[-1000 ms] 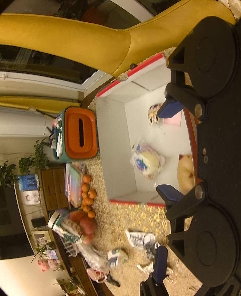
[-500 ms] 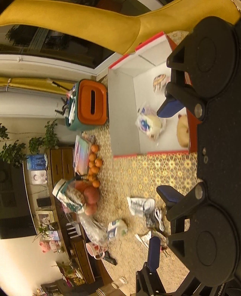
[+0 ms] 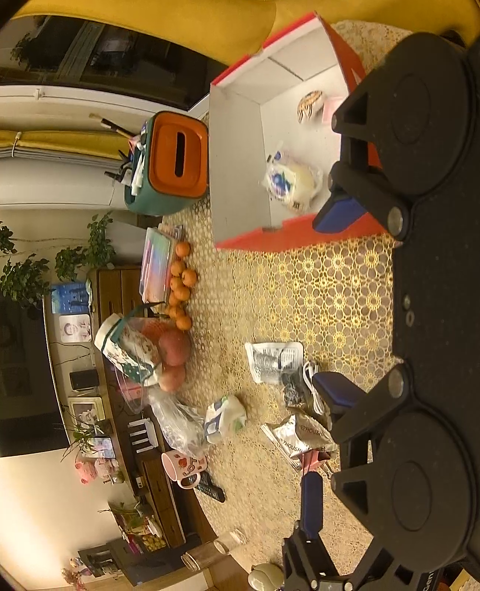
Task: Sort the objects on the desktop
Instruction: 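Withdraw both grippers from the box back toward the table items, then reach the left gripper to the pink binder clip while the right approaches the white USB cable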
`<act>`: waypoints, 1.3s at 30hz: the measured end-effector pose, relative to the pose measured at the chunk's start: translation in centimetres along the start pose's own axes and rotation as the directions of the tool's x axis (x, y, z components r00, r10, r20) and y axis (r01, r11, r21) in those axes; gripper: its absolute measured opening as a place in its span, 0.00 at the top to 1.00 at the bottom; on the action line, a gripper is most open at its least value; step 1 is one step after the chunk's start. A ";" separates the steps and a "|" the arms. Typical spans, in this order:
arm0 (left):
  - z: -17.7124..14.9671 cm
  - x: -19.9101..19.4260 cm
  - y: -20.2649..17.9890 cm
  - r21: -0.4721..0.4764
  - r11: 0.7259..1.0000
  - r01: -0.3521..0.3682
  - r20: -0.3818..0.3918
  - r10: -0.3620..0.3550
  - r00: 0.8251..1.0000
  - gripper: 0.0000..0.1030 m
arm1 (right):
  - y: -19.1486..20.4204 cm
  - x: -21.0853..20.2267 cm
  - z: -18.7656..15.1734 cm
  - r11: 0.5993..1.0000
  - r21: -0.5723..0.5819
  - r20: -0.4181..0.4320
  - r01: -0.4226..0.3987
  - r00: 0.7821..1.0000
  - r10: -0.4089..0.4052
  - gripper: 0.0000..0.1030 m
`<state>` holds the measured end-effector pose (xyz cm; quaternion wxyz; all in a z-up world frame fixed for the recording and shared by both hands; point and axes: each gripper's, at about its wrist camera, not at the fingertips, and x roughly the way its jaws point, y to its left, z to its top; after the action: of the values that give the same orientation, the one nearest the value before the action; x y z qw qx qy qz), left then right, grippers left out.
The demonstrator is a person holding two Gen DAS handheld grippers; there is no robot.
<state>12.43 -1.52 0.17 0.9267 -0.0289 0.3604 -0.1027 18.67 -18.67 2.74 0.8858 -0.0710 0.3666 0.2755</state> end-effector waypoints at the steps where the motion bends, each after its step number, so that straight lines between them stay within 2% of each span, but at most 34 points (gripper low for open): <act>1: -0.3 0.0 0.3 0.002 1.000 -0.008 0.004 0.008 1.000 0.17 | 0.2 0.2 -0.1 1.000 0.002 -0.001 -0.005 1.000 0.005 0.20; 8: -2.4 -0.3 2.2 0.017 0.999 -0.043 0.038 0.043 0.998 0.17 | 1.9 1.8 -0.5 1.000 -0.021 -0.005 -0.013 1.000 0.013 0.18; 13: -3.9 0.1 4.0 -0.006 0.998 -0.055 0.028 0.055 0.998 0.14 | 2.9 3.3 -0.7 0.999 -0.032 -0.021 -0.028 0.999 0.027 0.15; 14: -4.1 0.3 4.4 -0.017 0.998 -0.057 0.024 0.057 0.998 0.13 | 3.1 3.6 -0.7 0.999 -0.034 -0.023 -0.030 0.999 0.029 0.15; 17: -4.8 0.7 5.9 -0.054 0.997 -0.063 0.021 0.064 0.998 0.01 | 3.4 4.7 -0.8 0.999 -0.035 -0.030 -0.038 0.999 0.036 0.13; 29: -6.7 3.2 10.3 -0.042 0.989 -0.140 0.010 0.140 0.990 0.01 | 4.8 9.1 -1.7 0.997 -0.044 -0.076 -0.058 0.996 0.054 0.12; 39: -7.0 5.4 13.3 -0.033 0.985 -0.169 -0.019 0.168 0.986 0.01 | 6.5 12.3 -2.2 0.996 -0.066 -0.090 -0.066 0.994 0.060 0.12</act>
<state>13.91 10.51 -10.26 0.9284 -0.0135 0.3708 -0.0180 20.97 -8.54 -6.80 0.8566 -0.1021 0.3976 0.3126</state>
